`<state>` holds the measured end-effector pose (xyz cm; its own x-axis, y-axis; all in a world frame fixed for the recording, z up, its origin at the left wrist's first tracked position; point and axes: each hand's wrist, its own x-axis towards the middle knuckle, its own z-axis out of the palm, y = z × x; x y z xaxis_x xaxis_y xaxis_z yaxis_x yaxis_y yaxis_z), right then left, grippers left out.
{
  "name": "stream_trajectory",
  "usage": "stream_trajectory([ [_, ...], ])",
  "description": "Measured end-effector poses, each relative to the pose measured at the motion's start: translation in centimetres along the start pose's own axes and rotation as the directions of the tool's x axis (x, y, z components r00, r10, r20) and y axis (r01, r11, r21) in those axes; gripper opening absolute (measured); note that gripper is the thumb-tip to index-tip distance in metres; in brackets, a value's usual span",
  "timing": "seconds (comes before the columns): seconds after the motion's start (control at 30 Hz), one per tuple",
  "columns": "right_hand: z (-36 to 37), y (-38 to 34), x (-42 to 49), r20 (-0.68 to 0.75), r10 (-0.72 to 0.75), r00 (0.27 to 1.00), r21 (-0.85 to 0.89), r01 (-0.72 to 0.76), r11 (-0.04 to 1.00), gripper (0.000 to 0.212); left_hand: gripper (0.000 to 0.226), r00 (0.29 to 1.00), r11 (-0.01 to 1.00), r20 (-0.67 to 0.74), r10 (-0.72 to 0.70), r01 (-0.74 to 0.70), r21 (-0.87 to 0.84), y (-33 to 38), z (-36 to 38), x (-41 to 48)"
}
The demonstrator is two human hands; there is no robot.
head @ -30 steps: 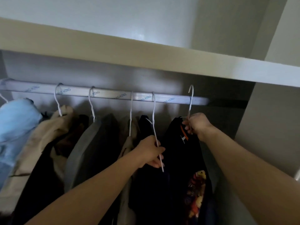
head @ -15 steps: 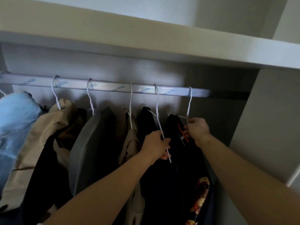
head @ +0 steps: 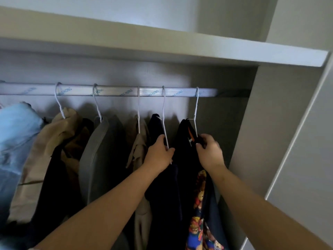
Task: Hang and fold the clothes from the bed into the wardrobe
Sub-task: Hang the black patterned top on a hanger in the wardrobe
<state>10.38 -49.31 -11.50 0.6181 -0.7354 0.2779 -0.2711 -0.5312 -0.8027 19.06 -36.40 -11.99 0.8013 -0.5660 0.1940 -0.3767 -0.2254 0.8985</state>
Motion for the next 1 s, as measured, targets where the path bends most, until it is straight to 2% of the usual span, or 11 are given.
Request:
stream_trajectory([
  [0.17,0.2,0.0,-4.5,0.003,0.019,1.0,-0.025,-0.019,1.0,0.042,0.042,0.999,0.995,-0.032,0.041,-0.038,0.092,-0.1,-0.3,-3.0],
  [0.37,0.7,-0.3,-10.8,-0.031,0.032,0.999,-0.017,-0.033,0.999,0.049,0.031,0.996,0.996,-0.019,0.082,-0.081,0.038,-0.8,-1.7,-7.4],
  [0.5,1.5,-0.4,-15.6,-0.093,0.08,0.992,0.037,-0.076,0.996,0.047,0.025,0.998,0.999,0.059,-0.003,0.006,-0.054,-2.6,-2.4,-11.3],
  [0.6,2.5,0.1,-19.7,-0.095,0.197,0.976,0.072,-0.191,0.979,0.049,0.017,0.981,0.986,0.176,-0.082,0.106,-0.131,-4.2,-3.0,-15.2],
  [0.73,2.9,1.3,-26.0,-0.102,0.311,0.945,0.125,-0.298,0.946,0.045,0.016,0.946,0.971,0.274,-0.172,0.21,-0.118,-5.6,-2.6,-19.8],
  [0.9,1.2,4.7,-34.8,-0.163,0.536,0.828,0.2,-0.505,0.84,0.037,0.019,0.851,0.961,0.48,-0.213,0.271,-0.055,-6.9,0.7,-27.1],
  [0.93,2.6,4.7,-36.2,-0.182,0.579,0.795,0.212,-0.543,0.812,0.037,0.02,0.827,0.96,0.521,-0.212,0.275,-0.045,-8.4,0.3,-27.4],
  [1.0,0.1,6.3,-40.7,-0.243,0.659,0.712,0.272,-0.602,0.751,0.034,0.018,0.768,0.964,0.605,-0.21,0.264,-0.001,-8.2,3.1,-31.1],
])
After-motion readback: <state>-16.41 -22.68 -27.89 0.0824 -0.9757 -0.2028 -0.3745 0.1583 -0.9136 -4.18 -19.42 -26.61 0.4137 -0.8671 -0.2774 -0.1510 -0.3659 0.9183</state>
